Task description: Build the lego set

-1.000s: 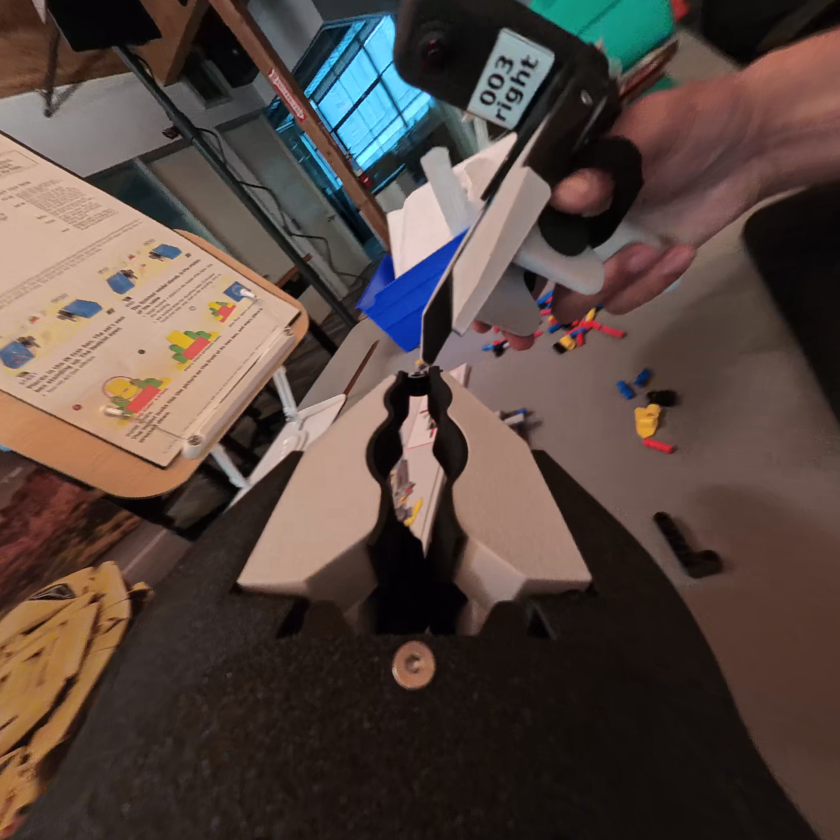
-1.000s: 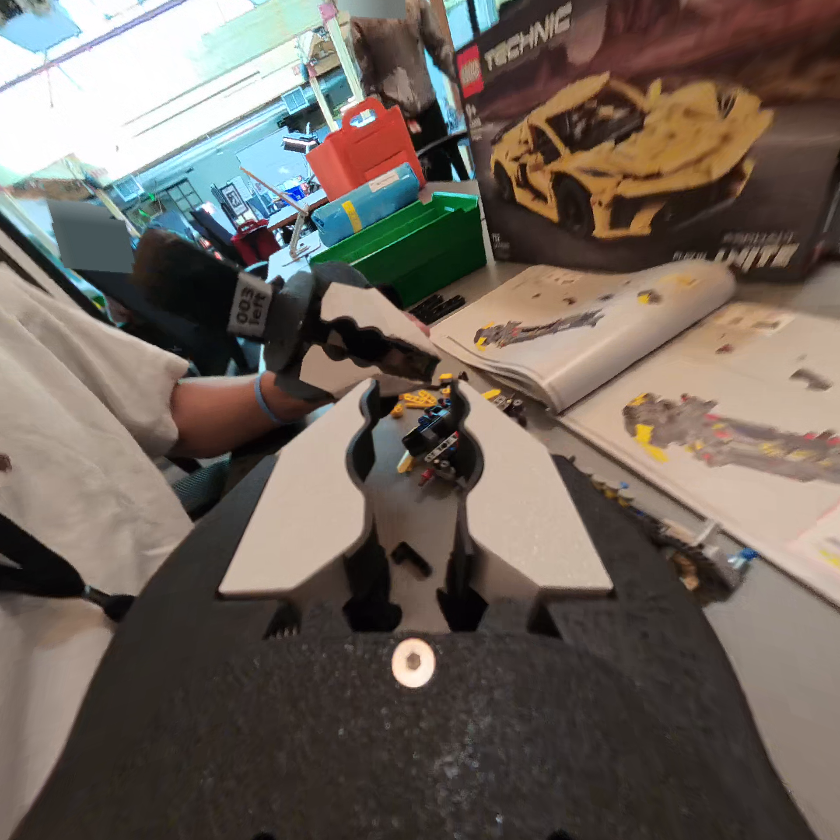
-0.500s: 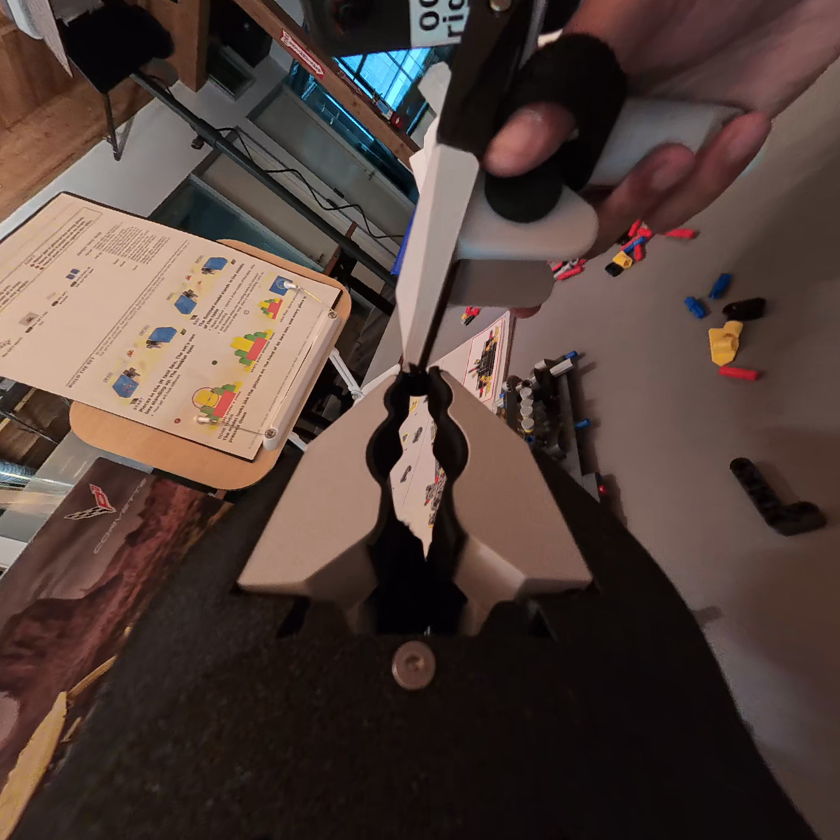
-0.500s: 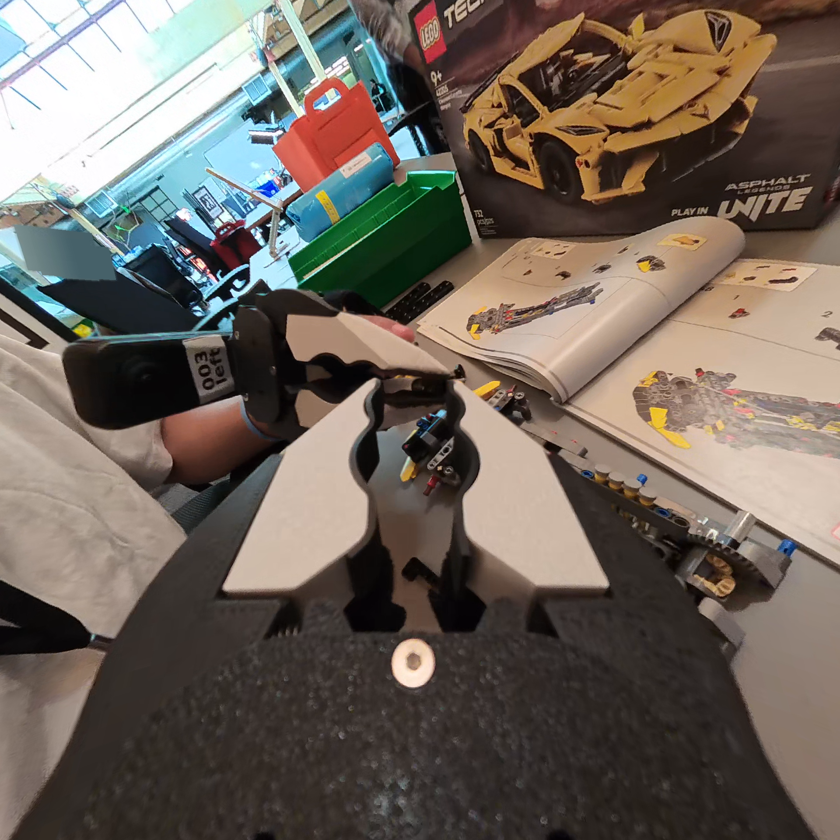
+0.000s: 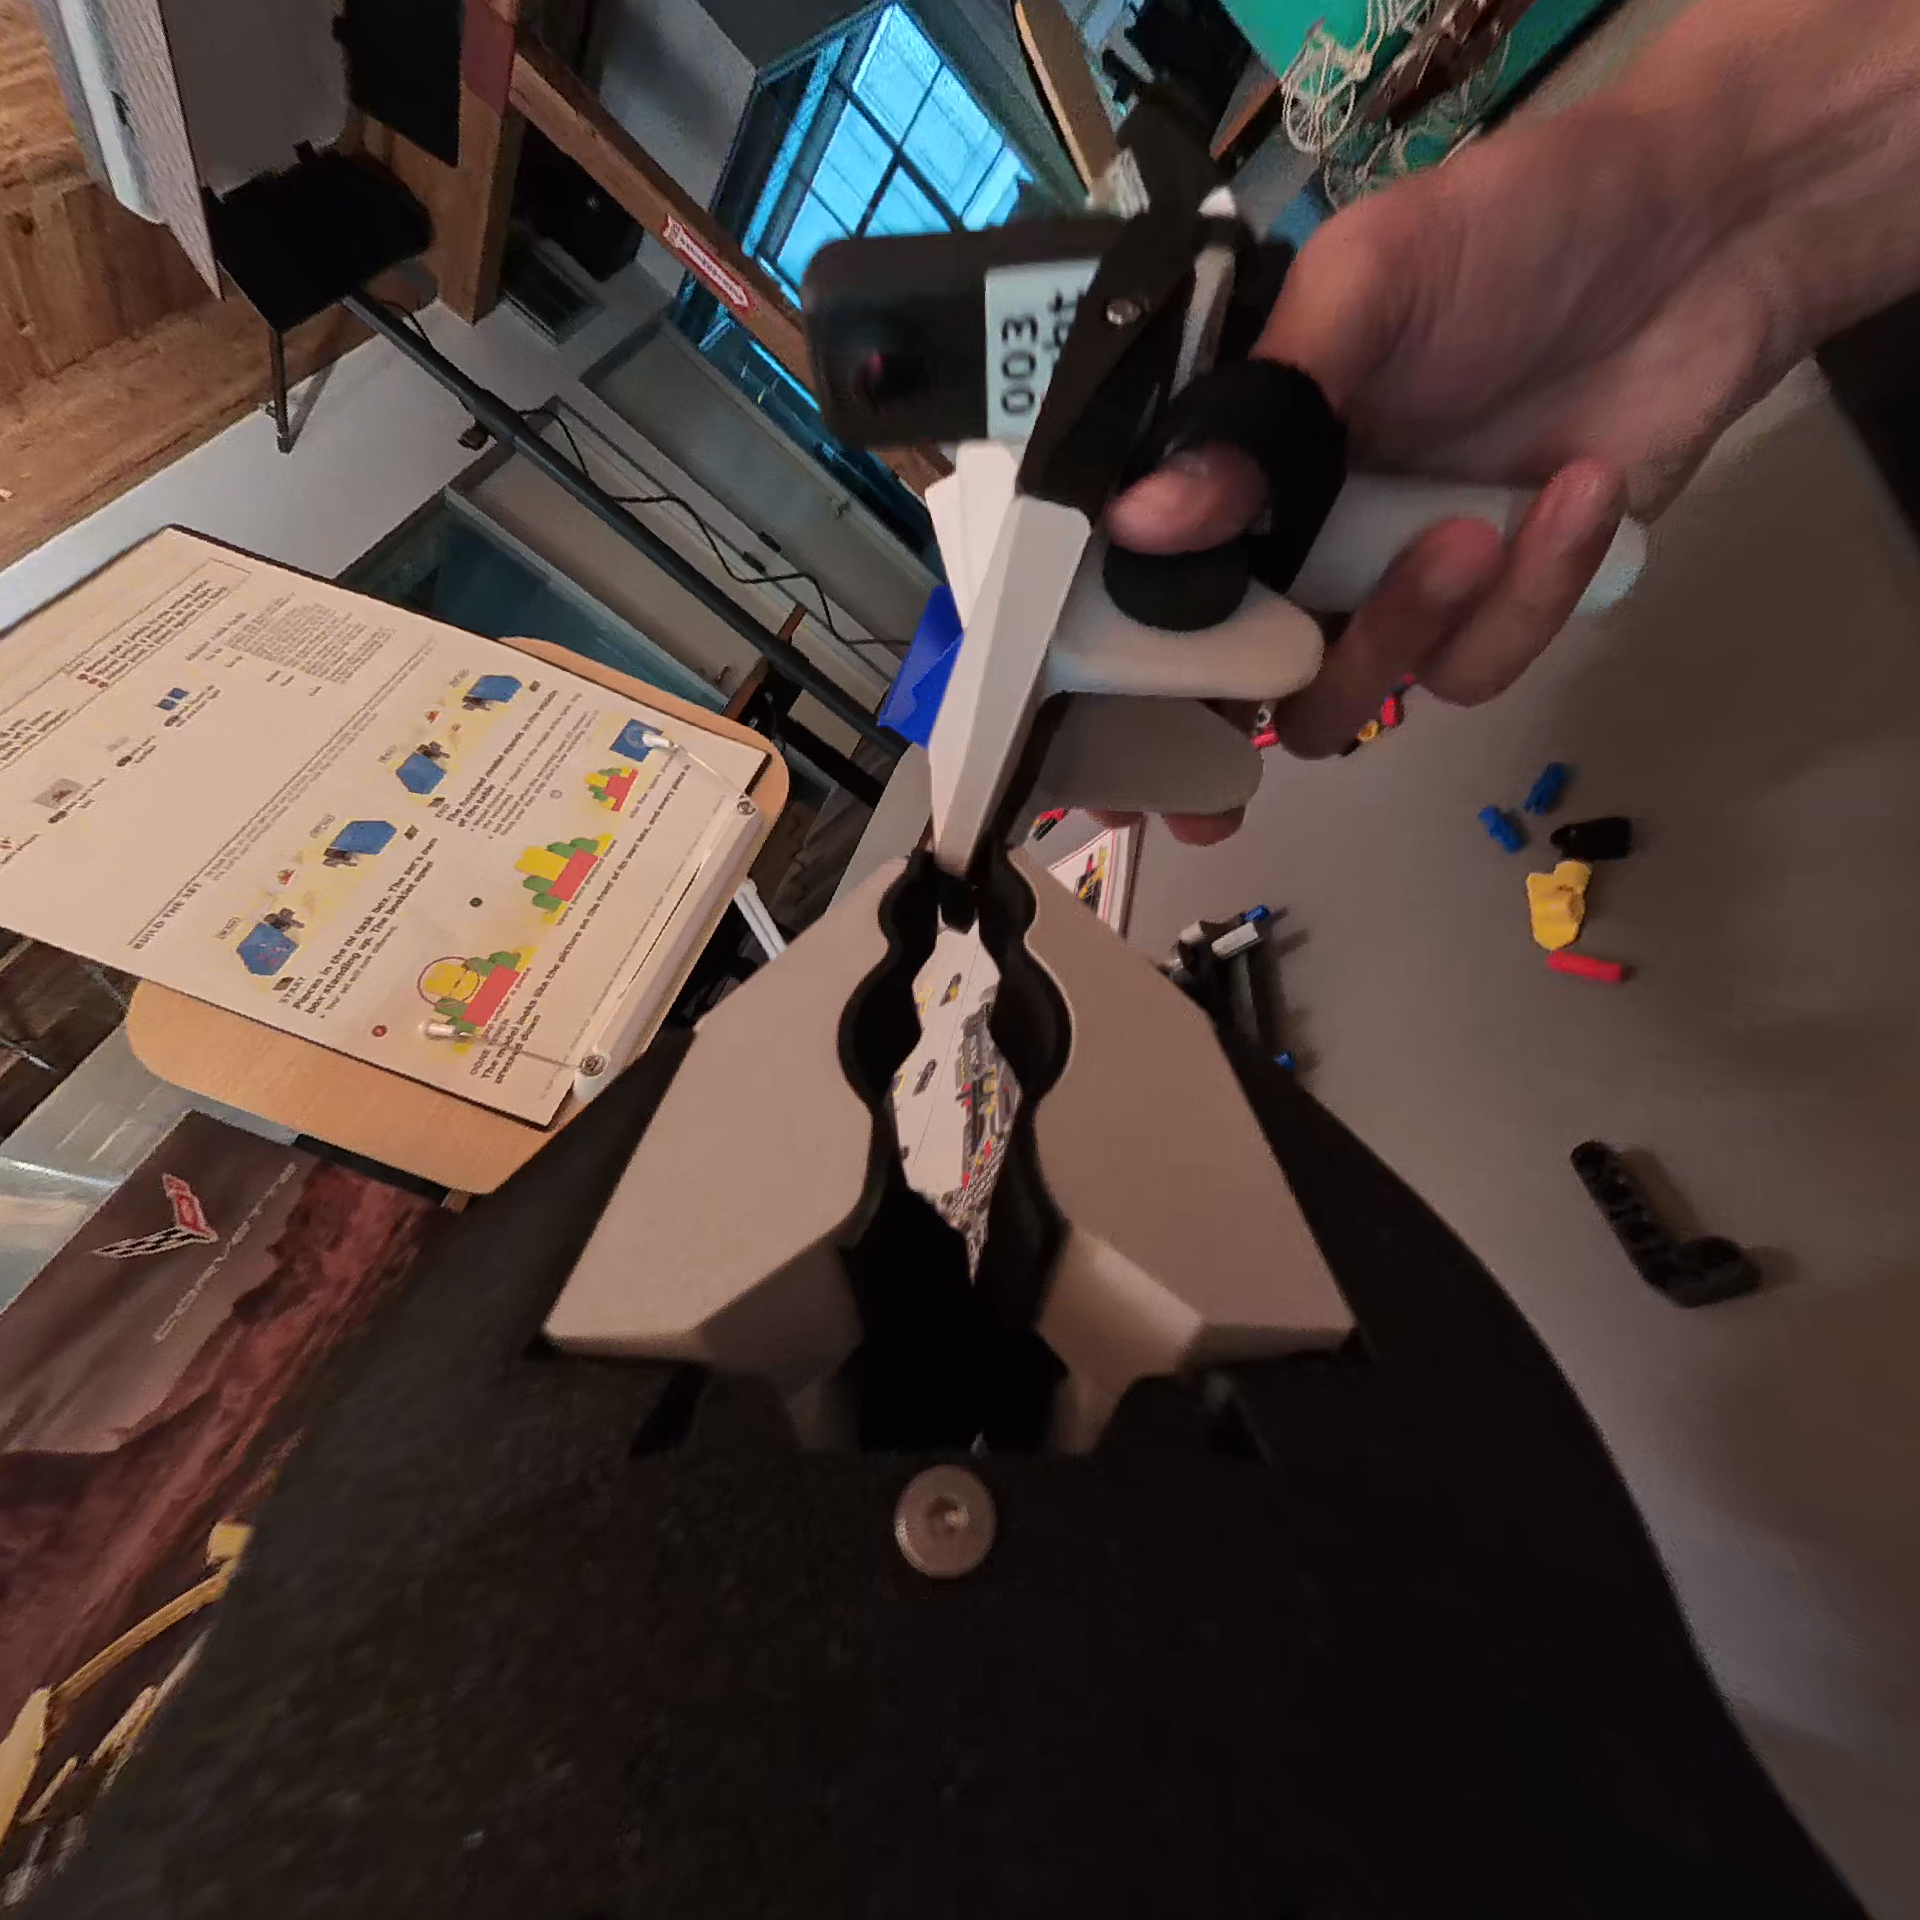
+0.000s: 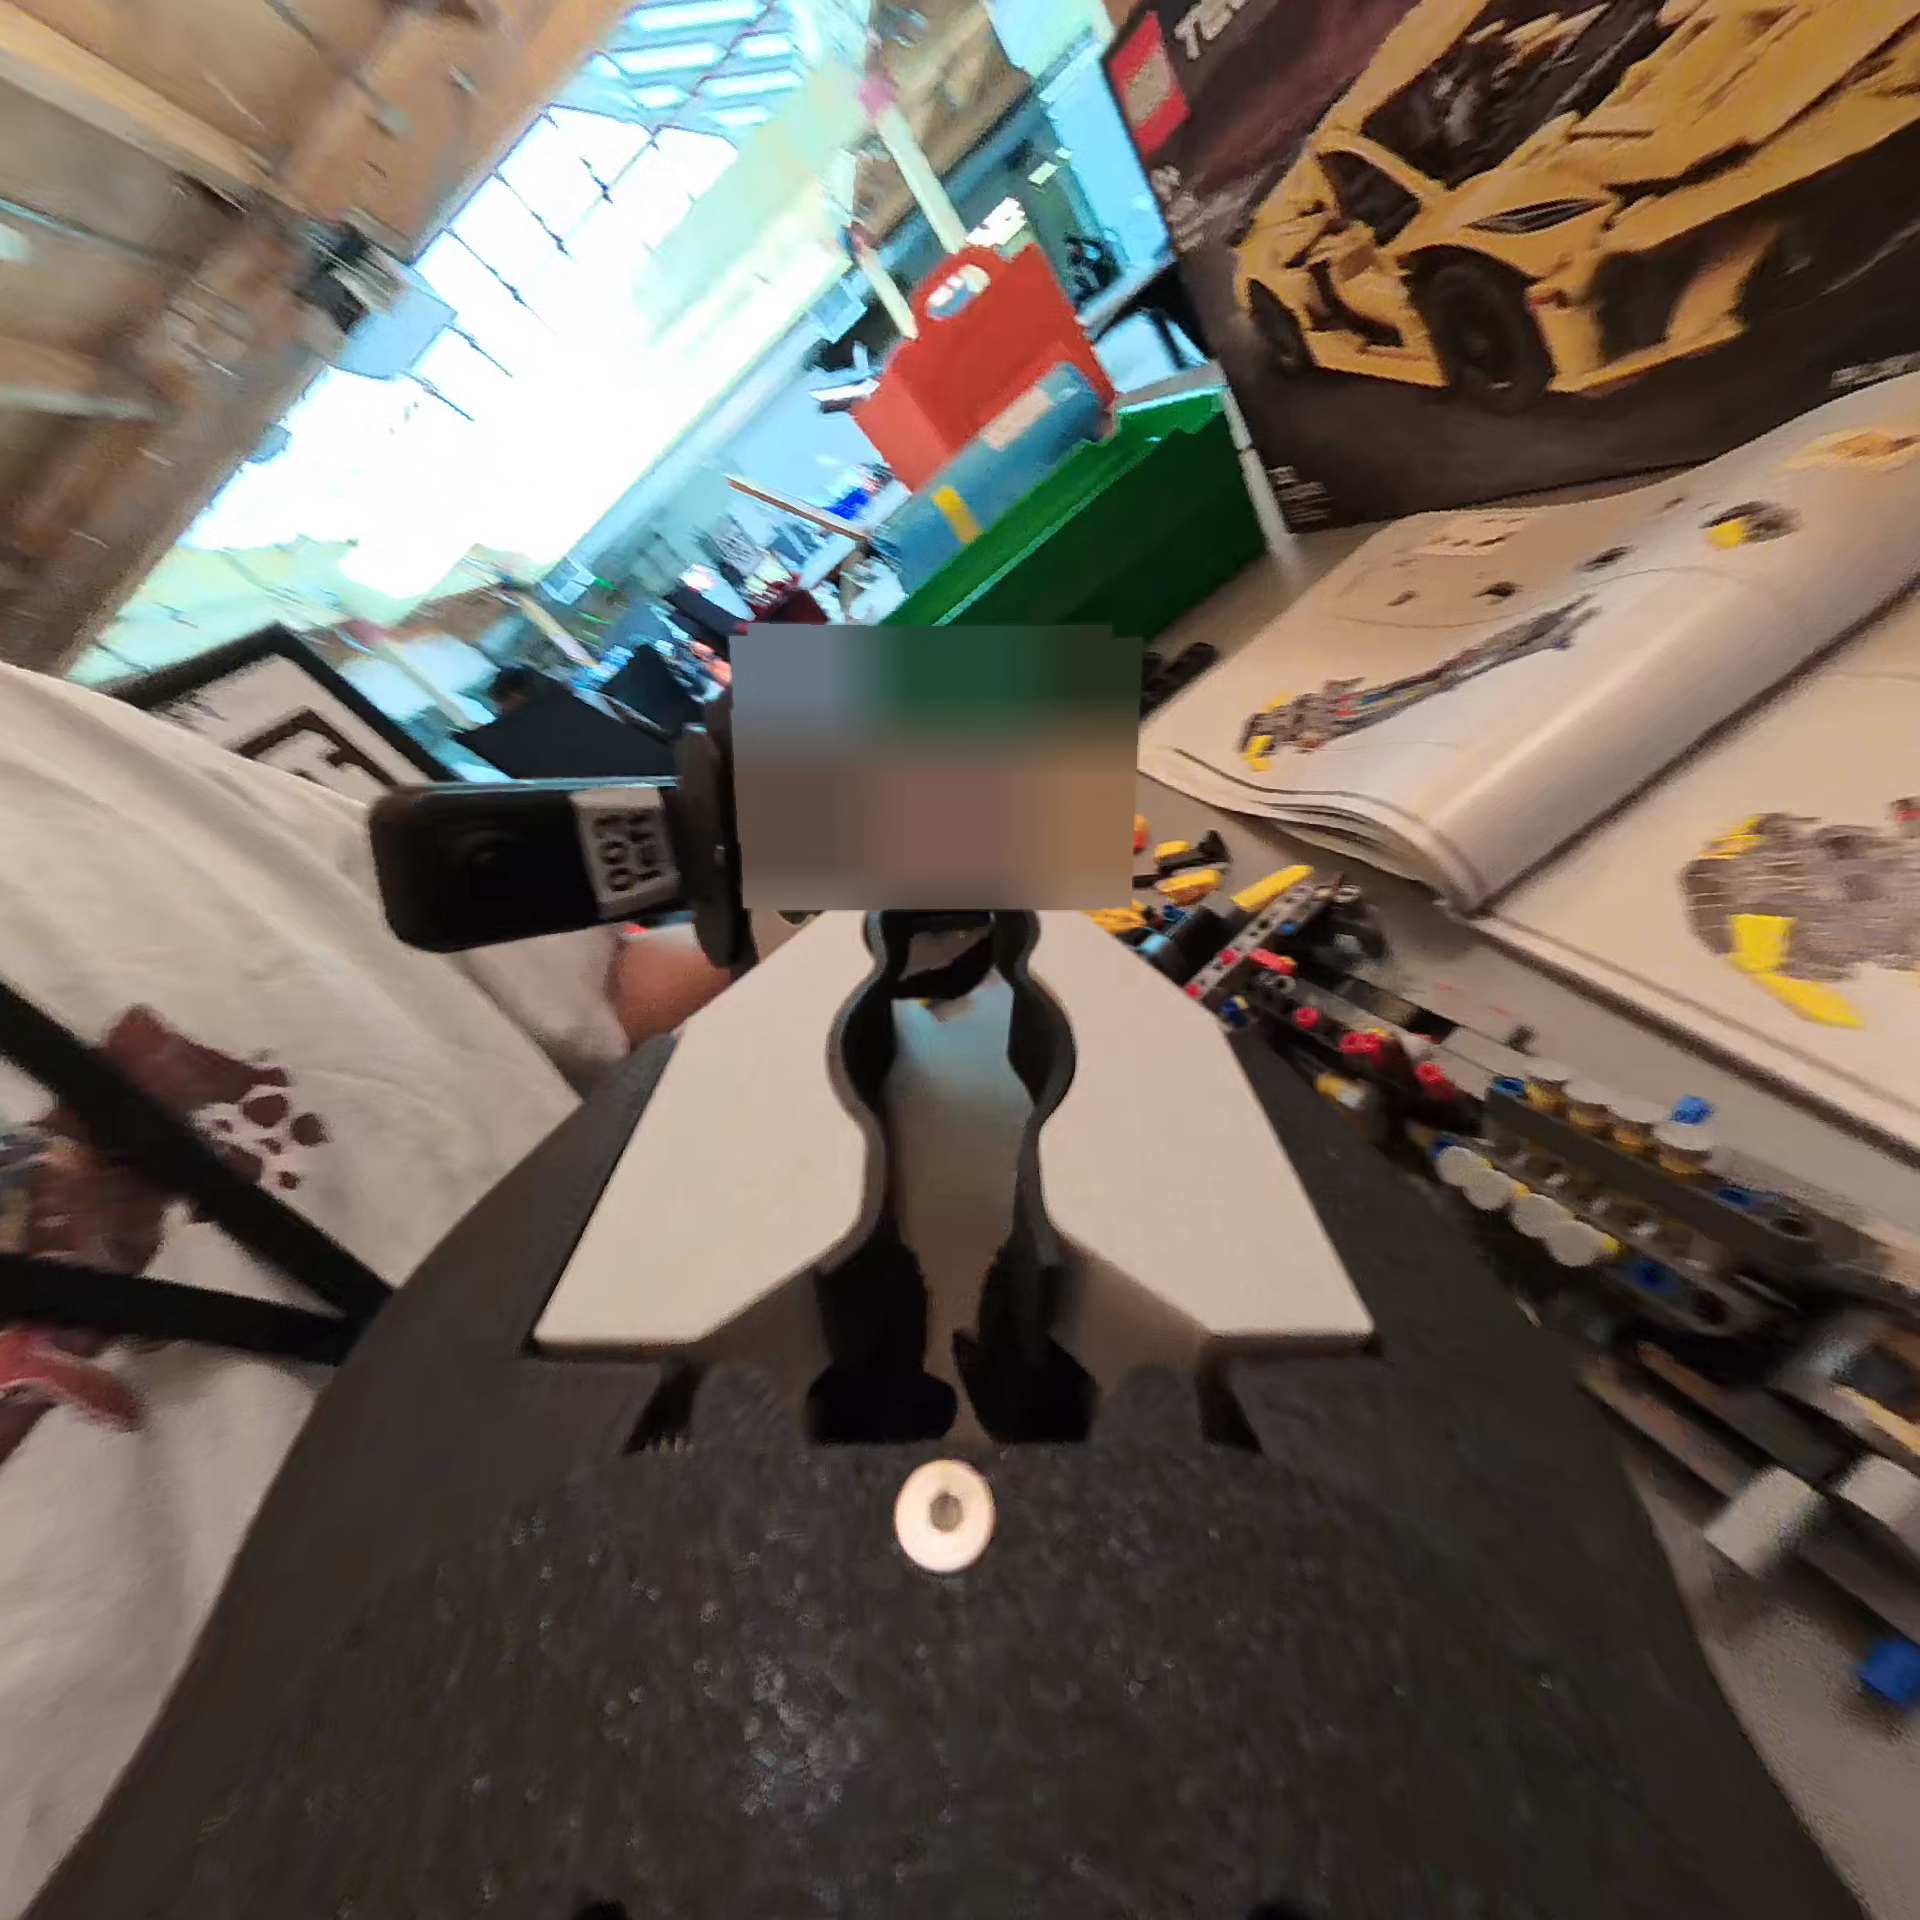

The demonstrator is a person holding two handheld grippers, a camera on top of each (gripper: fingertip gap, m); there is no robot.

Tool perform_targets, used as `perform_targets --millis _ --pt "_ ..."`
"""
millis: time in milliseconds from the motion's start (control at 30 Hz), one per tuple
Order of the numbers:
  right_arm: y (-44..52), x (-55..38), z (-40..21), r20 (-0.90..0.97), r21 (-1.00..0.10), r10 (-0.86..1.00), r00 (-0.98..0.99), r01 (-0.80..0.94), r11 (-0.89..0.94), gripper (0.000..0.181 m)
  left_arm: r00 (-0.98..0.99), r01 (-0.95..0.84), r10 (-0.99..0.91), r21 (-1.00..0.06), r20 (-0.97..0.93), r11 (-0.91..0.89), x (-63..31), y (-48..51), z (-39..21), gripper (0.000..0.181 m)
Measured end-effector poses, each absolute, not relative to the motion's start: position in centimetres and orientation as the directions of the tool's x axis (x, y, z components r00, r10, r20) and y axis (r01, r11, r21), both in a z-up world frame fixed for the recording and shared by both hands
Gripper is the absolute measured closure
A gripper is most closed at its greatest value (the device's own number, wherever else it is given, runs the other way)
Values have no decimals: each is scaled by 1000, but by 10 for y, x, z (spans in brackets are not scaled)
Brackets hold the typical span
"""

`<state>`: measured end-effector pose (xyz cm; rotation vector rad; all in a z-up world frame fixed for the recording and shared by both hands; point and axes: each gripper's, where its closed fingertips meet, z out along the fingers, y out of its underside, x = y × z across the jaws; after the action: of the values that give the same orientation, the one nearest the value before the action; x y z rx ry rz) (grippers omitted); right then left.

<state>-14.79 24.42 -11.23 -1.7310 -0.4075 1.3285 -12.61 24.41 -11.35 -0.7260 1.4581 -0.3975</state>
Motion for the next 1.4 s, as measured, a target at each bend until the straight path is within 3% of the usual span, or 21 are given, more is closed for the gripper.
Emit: perform_targets --millis 300,400,1200,1333,1400 --pt "221 -155 -85 -700 -639 711 -70 -384 -667 167 90 0 -746 -750 -659 662 -133 221 -89 175" --pt "224 -153 -89 -701 -651 712 -30 -380 -657 167 89 -23 -762 -766 -642 643 -131 224 -92 175" --pt "246 -148 -114 -555 -831 755 349 -263 -490 167 113 -247 -568 -576 -815 779 -129 244 -113 176" --pt "241 -145 -105 -572 -813 772 279 -317 -488 167 109 -177 -633 -641 -767 747 -129 239 -108 175" --pt "242 -127 -83 -545 -806 795 266 -429 -409 166 111 -150 -696 -704 -709 694 -131 242 -104 175"
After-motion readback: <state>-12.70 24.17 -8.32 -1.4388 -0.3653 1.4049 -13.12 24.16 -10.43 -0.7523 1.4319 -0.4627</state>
